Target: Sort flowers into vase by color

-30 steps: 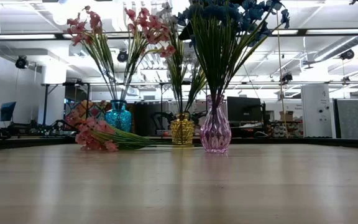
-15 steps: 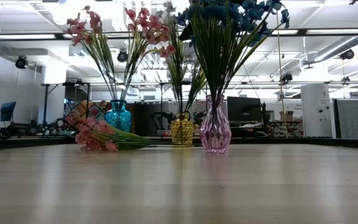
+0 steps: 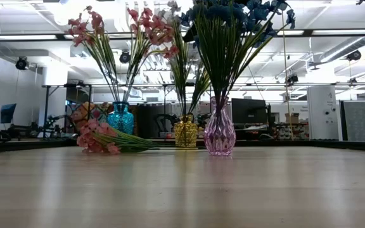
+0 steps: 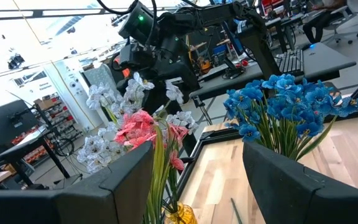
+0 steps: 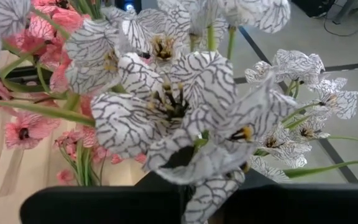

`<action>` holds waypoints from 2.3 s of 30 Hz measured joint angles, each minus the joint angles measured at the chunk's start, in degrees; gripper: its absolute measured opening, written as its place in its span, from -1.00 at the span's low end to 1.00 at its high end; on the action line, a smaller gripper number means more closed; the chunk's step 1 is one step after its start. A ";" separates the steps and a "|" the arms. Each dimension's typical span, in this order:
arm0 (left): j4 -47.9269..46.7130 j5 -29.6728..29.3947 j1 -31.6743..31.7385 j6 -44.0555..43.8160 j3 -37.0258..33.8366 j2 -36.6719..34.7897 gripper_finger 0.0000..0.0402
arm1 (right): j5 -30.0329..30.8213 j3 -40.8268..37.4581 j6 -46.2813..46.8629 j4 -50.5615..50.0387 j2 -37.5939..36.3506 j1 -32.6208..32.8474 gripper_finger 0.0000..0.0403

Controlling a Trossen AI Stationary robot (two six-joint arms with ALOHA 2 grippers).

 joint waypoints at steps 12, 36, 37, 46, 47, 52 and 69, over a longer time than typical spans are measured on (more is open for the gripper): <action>0.00 0.00 -0.02 -0.02 0.00 0.00 0.15 | 0.02 -0.91 -0.04 -0.58 0.00 0.00 -0.94; 0.00 0.00 0.00 -0.02 0.00 0.00 0.15 | 0.19 -0.93 -0.43 -0.21 0.09 0.00 -0.94; -0.02 0.00 -0.02 -0.02 0.00 -0.02 0.15 | 0.19 -0.88 -0.43 -0.16 0.09 0.00 -0.94; -0.13 -0.01 0.00 -0.02 0.00 0.00 0.15 | 0.18 -0.88 -1.56 -1.15 0.09 0.00 -0.93; -0.14 0.00 -0.02 -0.02 0.00 -0.01 0.15 | 0.18 -0.88 -1.61 -1.18 0.09 0.00 -0.90; -0.15 0.00 -0.01 -0.02 0.01 -0.01 0.15 | 1.61 -0.88 -1.08 -1.44 0.09 0.00 -0.63; -0.48 -0.02 0.00 -0.02 0.02 -0.02 0.15 | 6.09 -0.86 -0.35 -1.89 -3.82 0.04 -0.03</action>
